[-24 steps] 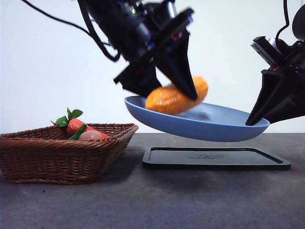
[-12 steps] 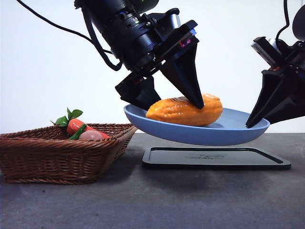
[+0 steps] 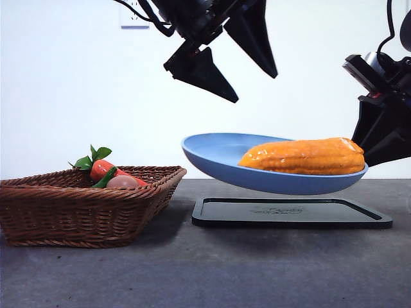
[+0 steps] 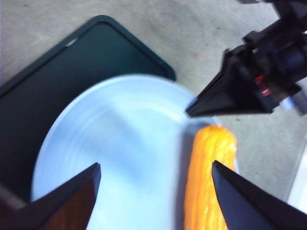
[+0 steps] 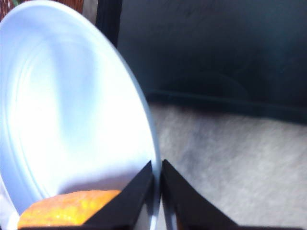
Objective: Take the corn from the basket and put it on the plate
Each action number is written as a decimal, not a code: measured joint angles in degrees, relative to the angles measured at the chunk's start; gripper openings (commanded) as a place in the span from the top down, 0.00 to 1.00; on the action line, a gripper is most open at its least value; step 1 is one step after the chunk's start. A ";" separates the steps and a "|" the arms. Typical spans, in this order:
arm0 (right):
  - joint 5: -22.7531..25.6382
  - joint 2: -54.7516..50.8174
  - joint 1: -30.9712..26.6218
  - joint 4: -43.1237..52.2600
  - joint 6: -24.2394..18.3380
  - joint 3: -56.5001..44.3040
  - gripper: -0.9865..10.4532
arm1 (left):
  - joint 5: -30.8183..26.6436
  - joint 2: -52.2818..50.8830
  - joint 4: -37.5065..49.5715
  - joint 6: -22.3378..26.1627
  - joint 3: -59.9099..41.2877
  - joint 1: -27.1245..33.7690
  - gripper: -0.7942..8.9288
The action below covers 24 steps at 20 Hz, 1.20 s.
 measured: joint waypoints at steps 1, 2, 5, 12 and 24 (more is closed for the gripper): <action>0.04 0.00 -0.55 0.11 0.02 0.15 0.91 | 0.02 0.00 -0.79 0.09 0.07 0.39 0.53; 0.39 0.02 -1.22 0.09 0.00 0.59 0.91 | 0.00 0.00 -1.68 0.11 0.11 0.77 0.53; 1.77 1.57 -2.80 0.17 0.00 4.00 0.91 | 0.07 0.00 -2.47 0.11 0.15 1.03 0.53; 2.99 14.60 -4.35 -1.79 0.00 16.92 0.91 | 0.37 -3.17 -2.71 0.11 0.15 1.05 0.53; 5.84 29.29 -4.35 -4.04 0.02 25.05 0.91 | 0.44 -4.24 -2.91 0.02 0.26 1.05 0.53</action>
